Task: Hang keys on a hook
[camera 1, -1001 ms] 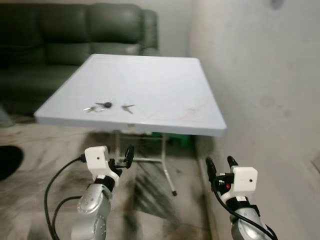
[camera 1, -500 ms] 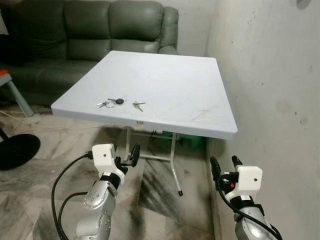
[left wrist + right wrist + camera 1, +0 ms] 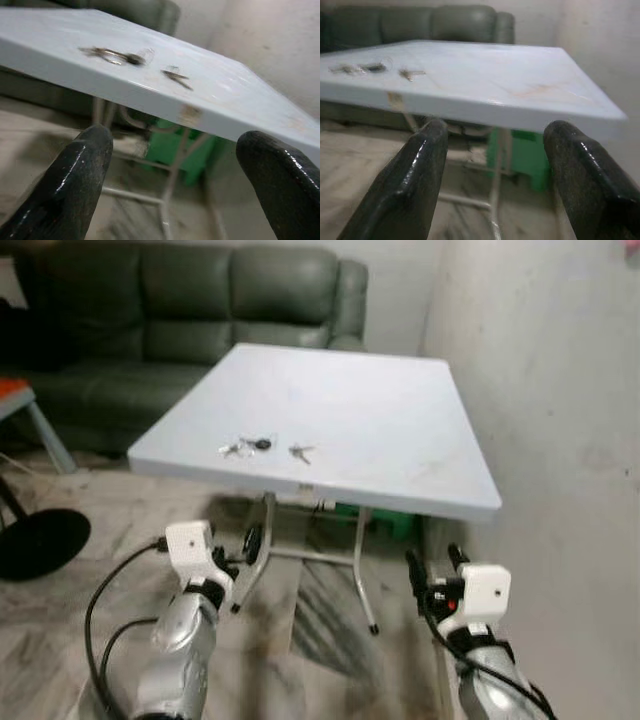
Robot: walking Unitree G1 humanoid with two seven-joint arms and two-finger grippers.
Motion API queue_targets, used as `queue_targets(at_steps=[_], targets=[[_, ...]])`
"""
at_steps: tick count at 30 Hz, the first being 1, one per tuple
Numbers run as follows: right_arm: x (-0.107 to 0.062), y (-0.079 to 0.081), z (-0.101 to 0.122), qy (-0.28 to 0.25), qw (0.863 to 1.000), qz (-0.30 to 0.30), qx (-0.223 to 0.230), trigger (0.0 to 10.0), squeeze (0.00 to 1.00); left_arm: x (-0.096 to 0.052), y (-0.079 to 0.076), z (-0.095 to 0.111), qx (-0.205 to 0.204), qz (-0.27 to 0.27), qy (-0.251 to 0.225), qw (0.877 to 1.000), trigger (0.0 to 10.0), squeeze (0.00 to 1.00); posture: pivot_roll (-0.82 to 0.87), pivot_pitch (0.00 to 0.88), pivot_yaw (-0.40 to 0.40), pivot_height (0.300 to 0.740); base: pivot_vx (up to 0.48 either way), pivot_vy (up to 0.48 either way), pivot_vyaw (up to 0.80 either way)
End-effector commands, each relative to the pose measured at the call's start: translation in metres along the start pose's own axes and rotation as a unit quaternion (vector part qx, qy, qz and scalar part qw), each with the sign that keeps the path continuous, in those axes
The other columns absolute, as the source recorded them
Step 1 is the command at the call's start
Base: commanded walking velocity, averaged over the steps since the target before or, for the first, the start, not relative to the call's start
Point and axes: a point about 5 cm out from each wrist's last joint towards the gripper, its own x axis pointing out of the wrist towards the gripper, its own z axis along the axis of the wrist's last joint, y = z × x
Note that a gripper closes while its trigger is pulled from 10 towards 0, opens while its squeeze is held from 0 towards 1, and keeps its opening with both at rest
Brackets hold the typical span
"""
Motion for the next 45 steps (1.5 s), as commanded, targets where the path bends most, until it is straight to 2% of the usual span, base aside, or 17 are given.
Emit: queue_targets(at_steps=[1, 41, 45], targets=[[0.0028, 0.0032, 0.0064, -0.013, 1.0, 0.001, 0.005, 10.0, 0.0, 0.0006, 0.0046, 0.0027, 0.006, 0.004, 0.0, 1.0, 10.0, 0.0, -0.04, 0.0, -0.044, 0.74, 0.0, 0.472, 0.0], [0.0001, 0.0073, 0.0046, -0.005, 1.0, 0.019, 0.006, 10.0, 0.0, -0.0002, 0.0051, 0.0014, 0.006, 0.007, 0.0, 1.0, 10.0, 0.0, -0.03, 0.0, -0.058, 0.74, 0.0, 0.468, 0.0], [-0.0001, 0.0075, 0.0043, -0.004, 1.0, 0.019, 0.006, 10.0, 0.0, -0.0004, 0.0053, 0.0011, 0.006, 0.008, 0.0, 1.0, 10.0, 0.0, -0.03, 0.0, -0.058, 0.74, 0.0, 0.0, 0.0]])
